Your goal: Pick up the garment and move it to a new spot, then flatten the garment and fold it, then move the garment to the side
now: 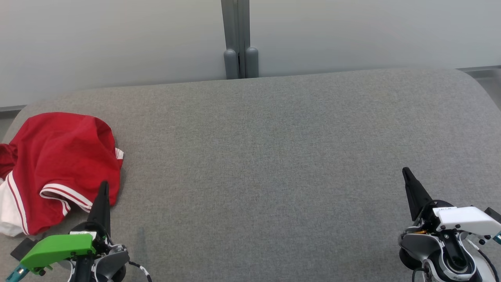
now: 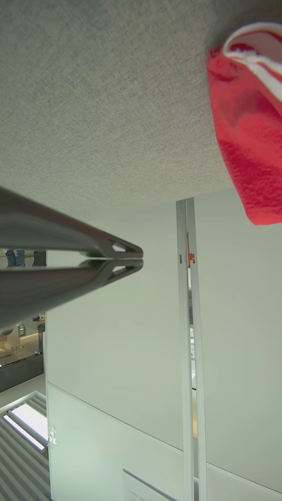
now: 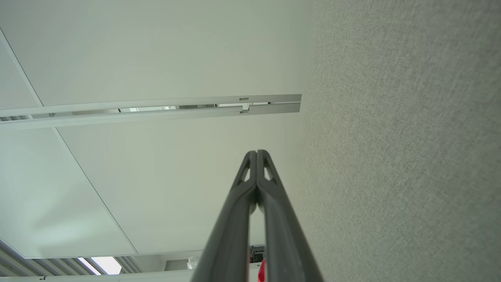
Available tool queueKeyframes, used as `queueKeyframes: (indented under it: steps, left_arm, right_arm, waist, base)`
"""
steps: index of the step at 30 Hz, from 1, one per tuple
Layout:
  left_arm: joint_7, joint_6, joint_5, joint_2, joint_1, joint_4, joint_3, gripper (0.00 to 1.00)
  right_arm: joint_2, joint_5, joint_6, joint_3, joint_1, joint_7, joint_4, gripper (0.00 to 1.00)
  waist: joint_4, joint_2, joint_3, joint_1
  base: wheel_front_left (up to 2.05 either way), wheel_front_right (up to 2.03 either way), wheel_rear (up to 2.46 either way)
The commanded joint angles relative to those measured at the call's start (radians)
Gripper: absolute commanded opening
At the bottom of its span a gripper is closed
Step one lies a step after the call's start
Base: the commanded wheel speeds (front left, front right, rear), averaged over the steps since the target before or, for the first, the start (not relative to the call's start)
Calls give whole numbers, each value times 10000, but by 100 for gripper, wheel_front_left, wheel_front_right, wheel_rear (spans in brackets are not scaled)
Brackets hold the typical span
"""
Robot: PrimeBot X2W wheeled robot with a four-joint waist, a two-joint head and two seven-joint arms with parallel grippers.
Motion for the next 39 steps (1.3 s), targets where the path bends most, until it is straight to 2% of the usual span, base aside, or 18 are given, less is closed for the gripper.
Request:
queueKeyframes:
  steps: [1,9,10,14,26,32,39]
  left_arm:
    - [28,-65,-3,72,-117,-14,25,0]
    - [28,-65,-3,72,-117,-14,25,0]
    - [-1,2,0,-2,2,9,0,100]
    - [-10,19,0,-90,290,359,-36,100]
    - [-604,11,542,-67,412,210,-272,100]
    - [-874,59,1187,-56,421,135,-287,100]
    - [-1174,277,2444,-43,467,-50,-528,100]
  right_arm:
    - [-36,74,0,-14,80,32,-48,0]
    - [-36,74,2,-14,80,32,-48,0]
    - [2,0,-2,1,1,0,9,100]
    - [84,-4,-4,21,229,-2,349,100]
    - [60,-542,-3,539,146,-598,182,100]
    - [51,-1596,-3,669,76,-868,188,100]
    - [43,-3175,-2,833,19,-1166,103,100]
  waist:
    - [0,0,0,0]
    - [0,0,0,0]
    - [0,0,0,0]
    - [-1,0,1,0]
    - [-13,0,-19,0]
    - [-10,0,-24,0]
    - [-1,0,-28,0]
  base:
    - [0,0,0]
    - [0,0,0]
    - [0,0,0]
    - [0,0,0]
    - [0,0,0]
    - [0,0,0]
    - [0,0,0]
